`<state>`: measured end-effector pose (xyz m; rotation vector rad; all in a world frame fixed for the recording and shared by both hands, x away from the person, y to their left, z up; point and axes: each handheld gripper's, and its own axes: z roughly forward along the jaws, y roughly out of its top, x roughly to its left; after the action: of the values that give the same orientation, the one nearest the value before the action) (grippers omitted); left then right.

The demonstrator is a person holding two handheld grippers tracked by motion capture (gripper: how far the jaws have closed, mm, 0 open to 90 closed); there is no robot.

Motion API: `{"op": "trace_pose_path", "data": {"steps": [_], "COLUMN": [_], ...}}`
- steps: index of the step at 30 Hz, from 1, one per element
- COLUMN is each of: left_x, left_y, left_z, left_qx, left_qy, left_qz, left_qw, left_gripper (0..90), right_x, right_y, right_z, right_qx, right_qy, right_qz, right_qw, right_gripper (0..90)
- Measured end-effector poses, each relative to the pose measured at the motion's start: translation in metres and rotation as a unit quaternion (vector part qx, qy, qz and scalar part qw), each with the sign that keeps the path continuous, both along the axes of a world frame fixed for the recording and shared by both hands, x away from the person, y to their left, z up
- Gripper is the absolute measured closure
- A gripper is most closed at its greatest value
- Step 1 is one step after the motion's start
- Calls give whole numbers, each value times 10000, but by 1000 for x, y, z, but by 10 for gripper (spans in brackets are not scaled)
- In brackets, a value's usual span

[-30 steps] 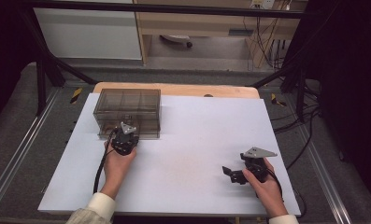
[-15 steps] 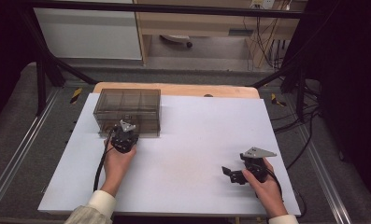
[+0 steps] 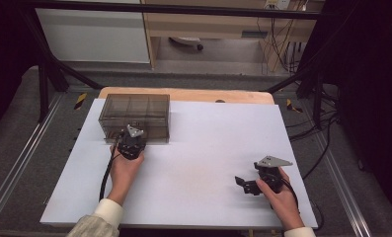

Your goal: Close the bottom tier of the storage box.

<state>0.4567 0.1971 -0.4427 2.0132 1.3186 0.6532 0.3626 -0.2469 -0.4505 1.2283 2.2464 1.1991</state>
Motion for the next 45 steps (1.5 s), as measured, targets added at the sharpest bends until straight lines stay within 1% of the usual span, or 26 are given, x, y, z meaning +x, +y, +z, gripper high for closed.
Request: {"op": "trace_pose_path", "data": {"steps": [6,12,15,18,22,27,30,34,45], "left_x": [2,4,6,8,10,11,11,11,11], "left_y": [1,-1,-2,-3,-3,-4,-5,-5,-6], "left_z": [-1,-1,2,4,4,4,3,4,3], "left_qx": [-22,-19,-73,-22,-2,-17,11,-22,-24], "left_qy": [9,43,32,18,26,22,22,3,13], "left_qz": [63,36,27,13,38,43,35,36,32], "left_qw": [10000,10000,10000,10000,10000,10000,10000,10000,10000], "left_gripper": [900,900,900,900,900,900,900,900,900], "right_x": [-2,-1,-1,-1,-1,-1,-2,-2,-1], "right_y": [-1,-3,-2,-2,-2,-2,-2,-2,-1], "right_z": [2,2,2,2,2,2,3,3,2], "right_qx": [36,56,46,19,20,12,48,53,2], "right_qy": [-27,-19,-27,-22,-17,-33,-23,-25,-19], "right_qz": [-13,-42,-36,-1,9,5,11,6,48], "right_qw": [10000,10000,10000,10000,10000,10000,10000,10000,10000], "right_gripper": [27,27,28,28,28,28,28,28,28]}}
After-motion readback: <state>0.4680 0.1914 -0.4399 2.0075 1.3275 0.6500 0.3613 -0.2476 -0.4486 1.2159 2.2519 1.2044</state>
